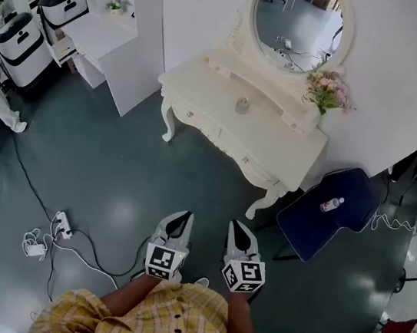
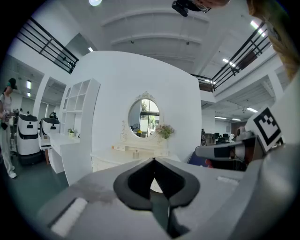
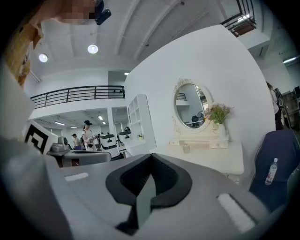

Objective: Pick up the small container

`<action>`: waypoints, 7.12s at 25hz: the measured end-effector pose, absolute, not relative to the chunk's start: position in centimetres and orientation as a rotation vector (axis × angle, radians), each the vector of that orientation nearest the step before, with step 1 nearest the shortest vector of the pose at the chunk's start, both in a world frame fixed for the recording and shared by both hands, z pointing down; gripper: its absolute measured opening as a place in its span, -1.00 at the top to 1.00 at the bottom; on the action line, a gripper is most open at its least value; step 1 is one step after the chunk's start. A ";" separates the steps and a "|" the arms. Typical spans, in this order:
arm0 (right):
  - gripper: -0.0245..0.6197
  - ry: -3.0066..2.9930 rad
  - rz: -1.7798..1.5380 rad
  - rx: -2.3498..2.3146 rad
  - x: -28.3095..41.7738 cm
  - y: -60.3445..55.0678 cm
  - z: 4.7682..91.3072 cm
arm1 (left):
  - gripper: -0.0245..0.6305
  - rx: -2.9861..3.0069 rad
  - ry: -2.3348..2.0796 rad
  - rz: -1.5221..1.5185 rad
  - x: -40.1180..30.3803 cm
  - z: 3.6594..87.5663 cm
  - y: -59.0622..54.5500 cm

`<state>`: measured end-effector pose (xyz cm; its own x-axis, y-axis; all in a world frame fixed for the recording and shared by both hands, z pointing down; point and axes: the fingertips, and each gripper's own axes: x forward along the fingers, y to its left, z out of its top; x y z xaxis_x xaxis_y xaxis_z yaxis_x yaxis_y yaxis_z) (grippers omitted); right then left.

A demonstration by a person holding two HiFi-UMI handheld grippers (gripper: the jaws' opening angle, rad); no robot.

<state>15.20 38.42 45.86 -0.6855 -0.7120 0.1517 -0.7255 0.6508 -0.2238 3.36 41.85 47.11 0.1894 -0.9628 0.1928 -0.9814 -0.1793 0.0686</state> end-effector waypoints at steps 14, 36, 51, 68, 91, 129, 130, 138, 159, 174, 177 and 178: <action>0.94 -2.823 0.451 1.256 11.4 37.2 45.6 | 0.93 2.335 -1.834 0.140 -0.2 46.8 40.1; 0.94 -2.786 0.437 1.355 5.3 32.2 46.4 | 0.93 2.414 -1.707 0.145 -5.7 48.2 34.6; 0.94 -2.752 0.466 1.424 4.3 16.6 46.7 | 0.93 2.452 -1.635 0.210 -6.7 48.7 18.2; 0.94 -2.728 0.509 1.443 6.7 0.3 47.7 | 0.93 2.440 -1.599 0.270 -4.2 50.1 1.2; 0.94 -2.635 0.625 1.511 6.4 -6.5 51.5 | 0.93 2.378 -1.555 0.427 -4.2 54.3 -8.3; 0.94 -2.464 0.732 1.584 7.3 -10.4 58.4 | -0.03 2.302 -1.363 0.647 -1.0 68.2 -18.8; 0.94 -2.464 0.732 1.583 7.4 -10.4 58.4 | -0.04 2.301 -1.365 0.651 -0.9 68.4 -19.1; 0.94 -2.444 0.750 1.589 7.7 -10.1 59.0 | -0.17 2.288 -1.366 0.683 -0.4 70.2 -20.9; 0.94 -2.396 0.791 1.637 8.5 -9.4 60.4 | -0.20 2.289 -1.362 0.735 1.3 73.6 -24.8; 0.94 -2.390 0.788 1.641 9.0 -9.8 60.4 | -0.13 2.270 -1.422 0.770 0.7 74.4 -25.0; 0.94 -2.392 0.786 1.638 9.1 -9.7 60.3 | -0.13 2.265 -1.418 0.777 0.7 74.4 -25.0; 0.94 -2.394 0.785 1.634 9.1 -9.6 60.3 | -0.13 2.263 -1.416 0.781 0.8 74.4 -25.0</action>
